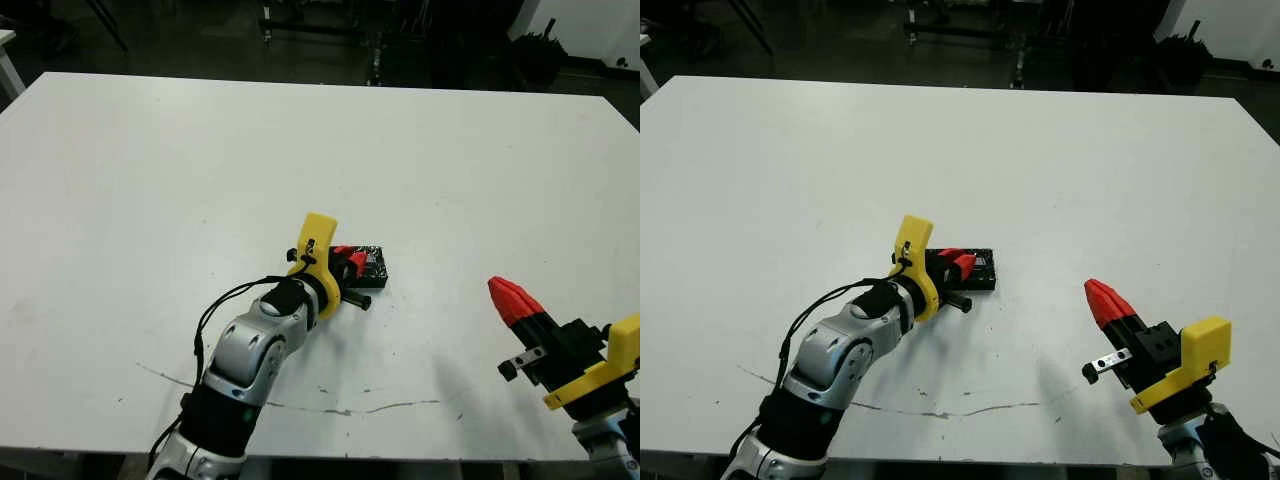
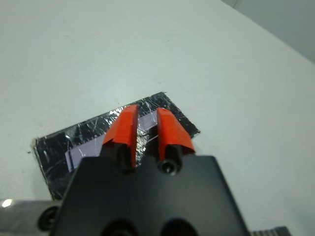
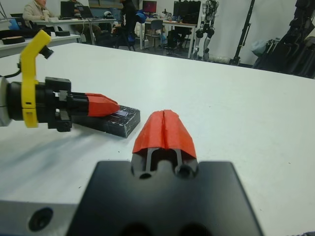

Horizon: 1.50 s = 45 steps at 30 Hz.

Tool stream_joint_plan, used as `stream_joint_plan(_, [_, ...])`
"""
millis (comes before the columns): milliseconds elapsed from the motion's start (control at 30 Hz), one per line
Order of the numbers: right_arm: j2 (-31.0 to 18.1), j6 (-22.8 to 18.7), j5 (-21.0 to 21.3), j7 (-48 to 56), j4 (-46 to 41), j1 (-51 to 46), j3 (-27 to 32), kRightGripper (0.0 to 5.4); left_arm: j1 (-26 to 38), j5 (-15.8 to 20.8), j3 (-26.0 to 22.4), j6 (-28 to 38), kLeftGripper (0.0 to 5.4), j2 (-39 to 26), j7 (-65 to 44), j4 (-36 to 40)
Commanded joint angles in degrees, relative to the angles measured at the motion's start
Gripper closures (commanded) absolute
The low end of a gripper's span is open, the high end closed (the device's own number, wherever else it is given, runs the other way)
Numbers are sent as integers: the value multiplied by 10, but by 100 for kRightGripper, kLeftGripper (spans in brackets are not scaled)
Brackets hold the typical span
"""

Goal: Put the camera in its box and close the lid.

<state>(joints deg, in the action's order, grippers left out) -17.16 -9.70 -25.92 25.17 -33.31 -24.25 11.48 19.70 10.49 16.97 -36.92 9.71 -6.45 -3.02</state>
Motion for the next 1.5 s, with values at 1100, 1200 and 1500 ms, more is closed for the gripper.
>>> stream_joint_plan(1100, [57,17,41,-97,-4,51,2,540,-105,47,-239,306,538,-173,-125,256])
stream_joint_plan(1200, [79,17,63,-138,-6,67,-7,540,-122,43,-273,332,538,-183,-105,250])
stream_joint_plan(1500, [136,44,213,-247,20,98,-60,540,-214,-2,-257,417,538,-156,-63,228])
